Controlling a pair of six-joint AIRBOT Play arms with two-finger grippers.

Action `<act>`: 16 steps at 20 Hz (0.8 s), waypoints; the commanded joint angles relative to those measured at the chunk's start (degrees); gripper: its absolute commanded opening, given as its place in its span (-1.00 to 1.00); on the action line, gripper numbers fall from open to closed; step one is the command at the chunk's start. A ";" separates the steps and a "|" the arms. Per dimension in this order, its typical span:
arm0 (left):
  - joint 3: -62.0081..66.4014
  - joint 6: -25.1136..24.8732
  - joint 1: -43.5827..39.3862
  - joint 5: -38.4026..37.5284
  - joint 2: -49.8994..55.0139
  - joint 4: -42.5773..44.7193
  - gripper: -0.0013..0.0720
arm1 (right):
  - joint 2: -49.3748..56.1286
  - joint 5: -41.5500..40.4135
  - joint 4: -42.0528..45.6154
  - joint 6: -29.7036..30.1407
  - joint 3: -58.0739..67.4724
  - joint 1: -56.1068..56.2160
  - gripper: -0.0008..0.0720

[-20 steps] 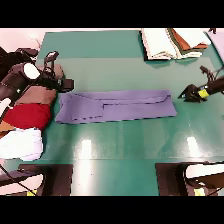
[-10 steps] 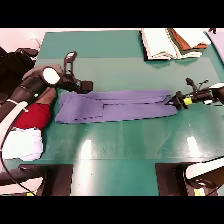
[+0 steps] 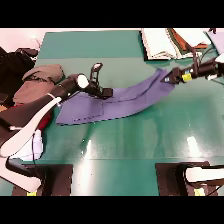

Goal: Fold the shirts.

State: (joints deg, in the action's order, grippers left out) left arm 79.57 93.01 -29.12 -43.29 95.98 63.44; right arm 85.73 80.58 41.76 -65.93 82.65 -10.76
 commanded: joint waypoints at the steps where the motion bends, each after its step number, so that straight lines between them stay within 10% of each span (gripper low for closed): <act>1: 3.82 -0.72 -1.66 -0.37 6.01 -2.51 -0.90 | -5.11 0.46 -0.20 -4.76 7.26 6.08 -0.94; 16: 15.54 -0.04 8.50 -12.09 -4.11 8.83 -0.90 | -4.20 -10.05 -4.37 -10.10 16.35 30.01 -0.94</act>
State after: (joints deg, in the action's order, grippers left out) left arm 91.66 92.31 -26.00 -50.74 97.51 66.78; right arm 80.55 75.77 40.40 -75.77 98.76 13.43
